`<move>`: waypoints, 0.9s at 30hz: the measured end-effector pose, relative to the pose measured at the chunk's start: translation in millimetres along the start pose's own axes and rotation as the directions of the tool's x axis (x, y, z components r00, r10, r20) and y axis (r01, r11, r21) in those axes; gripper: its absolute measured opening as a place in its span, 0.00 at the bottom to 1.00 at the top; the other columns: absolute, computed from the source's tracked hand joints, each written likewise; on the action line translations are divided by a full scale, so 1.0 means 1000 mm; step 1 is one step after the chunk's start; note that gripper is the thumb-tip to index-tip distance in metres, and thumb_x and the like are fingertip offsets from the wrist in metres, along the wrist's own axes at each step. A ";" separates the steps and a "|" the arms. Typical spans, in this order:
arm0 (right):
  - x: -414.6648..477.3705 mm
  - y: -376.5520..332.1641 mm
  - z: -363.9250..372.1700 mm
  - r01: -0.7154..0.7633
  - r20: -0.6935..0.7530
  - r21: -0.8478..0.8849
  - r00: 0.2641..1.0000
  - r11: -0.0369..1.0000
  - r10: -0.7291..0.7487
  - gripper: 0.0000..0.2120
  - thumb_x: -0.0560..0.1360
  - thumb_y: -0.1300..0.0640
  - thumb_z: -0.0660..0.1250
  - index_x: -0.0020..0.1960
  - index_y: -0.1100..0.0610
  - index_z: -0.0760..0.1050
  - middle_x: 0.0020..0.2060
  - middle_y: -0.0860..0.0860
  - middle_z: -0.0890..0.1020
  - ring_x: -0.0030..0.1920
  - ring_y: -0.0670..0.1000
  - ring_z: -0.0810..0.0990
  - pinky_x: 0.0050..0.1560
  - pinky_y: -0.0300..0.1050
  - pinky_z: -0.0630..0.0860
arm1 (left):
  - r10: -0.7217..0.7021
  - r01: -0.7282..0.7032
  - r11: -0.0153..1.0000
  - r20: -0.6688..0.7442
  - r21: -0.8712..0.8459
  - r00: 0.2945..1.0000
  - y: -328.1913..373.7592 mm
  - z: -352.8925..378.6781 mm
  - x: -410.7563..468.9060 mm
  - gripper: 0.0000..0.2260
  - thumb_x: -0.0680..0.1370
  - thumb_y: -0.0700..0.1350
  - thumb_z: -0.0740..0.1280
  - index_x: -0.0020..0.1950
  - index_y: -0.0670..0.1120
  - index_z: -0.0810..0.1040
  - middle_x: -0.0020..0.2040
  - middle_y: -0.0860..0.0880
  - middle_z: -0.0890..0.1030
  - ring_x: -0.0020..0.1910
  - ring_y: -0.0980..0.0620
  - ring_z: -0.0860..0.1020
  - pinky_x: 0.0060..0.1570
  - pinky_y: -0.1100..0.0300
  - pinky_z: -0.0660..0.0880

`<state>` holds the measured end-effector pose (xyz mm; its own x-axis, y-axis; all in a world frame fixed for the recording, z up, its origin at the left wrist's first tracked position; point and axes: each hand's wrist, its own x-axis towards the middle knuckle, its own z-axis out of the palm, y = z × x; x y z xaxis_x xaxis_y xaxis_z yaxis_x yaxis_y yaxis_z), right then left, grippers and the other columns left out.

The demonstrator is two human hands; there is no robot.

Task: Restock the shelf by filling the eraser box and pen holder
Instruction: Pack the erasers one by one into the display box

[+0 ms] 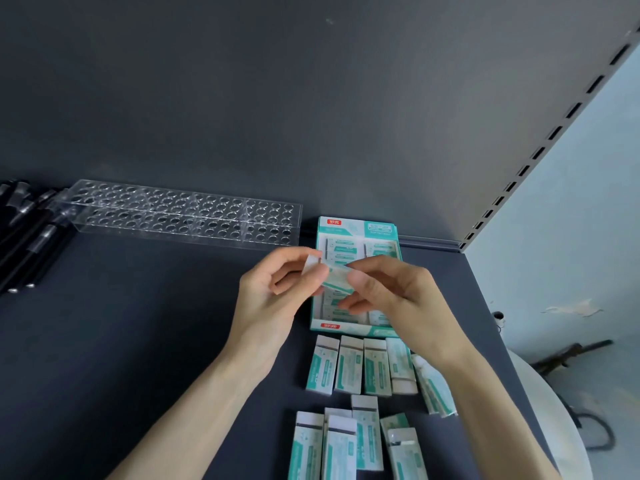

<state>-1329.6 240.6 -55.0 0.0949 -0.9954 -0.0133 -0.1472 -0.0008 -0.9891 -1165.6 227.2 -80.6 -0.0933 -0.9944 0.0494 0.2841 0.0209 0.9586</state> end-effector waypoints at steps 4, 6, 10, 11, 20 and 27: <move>-0.006 0.002 -0.006 0.066 -0.040 0.068 0.997 0.996 -0.063 0.10 0.70 0.62 0.69 0.50 0.65 0.78 0.45 0.55 0.85 0.42 0.52 0.84 0.45 0.39 0.79 | 0.017 -0.020 0.999 0.095 0.035 0.995 -0.001 0.001 -0.001 0.12 0.70 0.43 0.70 0.52 0.43 0.81 0.50 0.47 0.84 0.51 0.52 0.82 0.53 0.62 0.77; -0.009 0.006 -0.011 0.074 -0.061 0.054 0.996 0.996 -0.071 0.08 0.70 0.68 0.70 0.49 0.64 0.78 0.47 0.51 0.85 0.46 0.51 0.84 0.47 0.39 0.79 | 0.044 -0.051 0.995 0.091 0.082 0.995 -0.003 0.001 -0.001 0.11 0.69 0.40 0.71 0.51 0.42 0.82 0.49 0.46 0.84 0.49 0.53 0.82 0.50 0.65 0.76; -0.013 0.015 -0.015 0.103 -0.111 -0.082 0.988 0.991 -0.112 0.10 0.68 0.70 0.71 0.46 0.58 0.79 0.47 0.47 0.83 0.48 0.48 0.83 0.48 0.39 0.78 | 0.059 -0.098 0.952 0.137 0.291 0.989 -0.007 0.001 -0.003 0.13 0.71 0.37 0.73 0.55 0.45 0.81 0.50 0.50 0.84 0.50 0.56 0.81 0.50 0.64 0.75; -0.013 0.017 -0.018 0.117 -0.146 -0.196 0.978 0.974 -0.147 0.11 0.68 0.68 0.73 0.45 0.54 0.80 0.47 0.44 0.82 0.48 0.46 0.82 0.50 0.38 0.78 | 0.058 -0.109 0.910 0.137 0.401 0.989 -0.009 0.000 -0.004 0.15 0.71 0.41 0.74 0.57 0.49 0.79 0.52 0.54 0.83 0.54 0.58 0.79 0.53 0.64 0.73; -0.009 0.030 -0.042 0.038 -0.240 -0.705 0.926 0.708 -0.290 0.09 0.69 0.64 0.74 0.48 0.57 0.83 0.47 0.41 0.79 0.49 0.46 0.76 0.49 0.22 0.67 | -0.083 -0.050 0.685 0.146 0.727 0.986 -0.017 -0.001 -0.010 0.35 0.68 0.57 0.74 0.70 0.63 0.59 0.65 0.66 0.64 0.69 0.60 0.61 0.72 0.48 0.59; 0.000 0.035 -0.037 0.029 -0.190 -0.789 0.938 0.613 -0.290 0.09 0.70 0.62 0.73 0.50 0.57 0.82 0.51 0.45 0.81 0.48 0.44 0.67 0.47 0.36 0.67 | -0.093 -0.029 0.677 0.125 0.735 0.988 -0.022 -0.004 -0.008 0.39 0.66 0.60 0.73 0.74 0.58 0.60 0.70 0.62 0.65 0.72 0.52 0.61 0.70 0.49 0.62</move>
<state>-1371.5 237.1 -83.8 -0.0558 -0.9517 0.3019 -0.8646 -0.1052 -0.4913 -1167.2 234.7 -103.0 -0.2381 -0.9712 -0.0053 -0.5065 0.1195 0.8539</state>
